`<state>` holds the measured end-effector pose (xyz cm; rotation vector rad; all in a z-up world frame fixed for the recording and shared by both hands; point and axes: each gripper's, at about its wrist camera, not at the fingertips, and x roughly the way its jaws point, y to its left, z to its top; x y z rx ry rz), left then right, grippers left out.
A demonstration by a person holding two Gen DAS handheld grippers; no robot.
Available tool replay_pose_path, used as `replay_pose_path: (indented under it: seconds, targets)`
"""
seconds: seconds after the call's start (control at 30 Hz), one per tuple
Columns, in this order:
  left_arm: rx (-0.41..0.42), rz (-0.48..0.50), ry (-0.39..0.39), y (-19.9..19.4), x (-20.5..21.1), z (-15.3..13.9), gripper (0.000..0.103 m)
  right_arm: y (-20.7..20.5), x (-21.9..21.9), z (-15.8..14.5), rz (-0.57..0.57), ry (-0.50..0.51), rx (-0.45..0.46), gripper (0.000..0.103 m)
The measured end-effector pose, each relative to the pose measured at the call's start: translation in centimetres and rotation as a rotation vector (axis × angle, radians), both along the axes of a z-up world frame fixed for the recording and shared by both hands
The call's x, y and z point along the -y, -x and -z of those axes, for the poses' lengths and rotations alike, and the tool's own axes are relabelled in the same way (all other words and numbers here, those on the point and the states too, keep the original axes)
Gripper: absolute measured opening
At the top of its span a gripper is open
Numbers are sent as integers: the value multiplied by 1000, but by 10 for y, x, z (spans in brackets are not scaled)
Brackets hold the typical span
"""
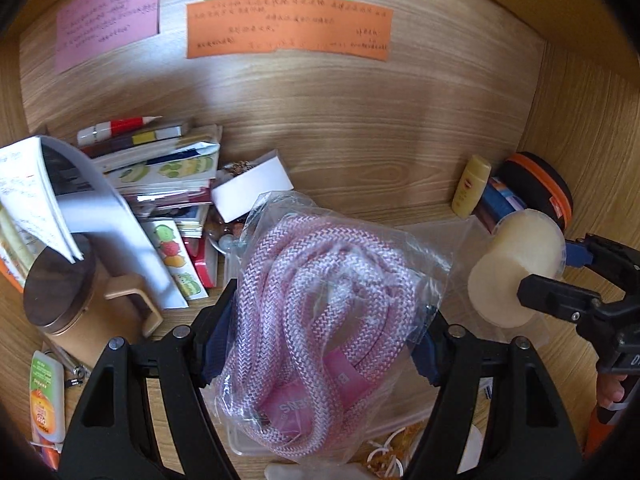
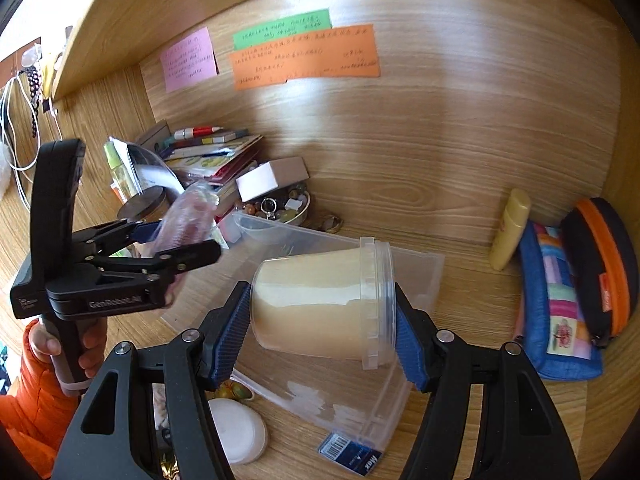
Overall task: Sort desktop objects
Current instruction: 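Grasp the bagged pink rope with the left tool while the right tool grasps the cream cup, then lower the pink rope into the clear bin and open the left tool while the right tool places the cup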
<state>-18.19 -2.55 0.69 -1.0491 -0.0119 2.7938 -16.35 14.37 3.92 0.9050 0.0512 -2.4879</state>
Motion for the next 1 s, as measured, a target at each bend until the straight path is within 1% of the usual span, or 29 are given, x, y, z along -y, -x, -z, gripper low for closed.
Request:
replay_pose_path:
  seconds: [0.17, 0.23, 0.37, 0.7, 0.93, 1.0]
  targets:
    - [14, 14, 27, 13, -10, 4, 73, 7, 9, 10, -12, -23, 15, 62]
    - [18, 17, 36, 17, -13, 6, 73, 12, 11, 15, -13, -24, 34, 62]
    - [33, 24, 35, 26, -17, 12, 73, 23, 15, 26, -14, -25, 65, 62]
    - [73, 36, 44, 33, -21, 26, 73, 32, 19, 43, -19, -61, 109, 62]
    - [84, 48, 75, 33, -25, 32, 74, 39, 21, 55, -11, -97, 141, 62]
    - [89, 49, 82, 33, -25, 34, 74, 39, 23, 57, -8, -118, 134, 62]
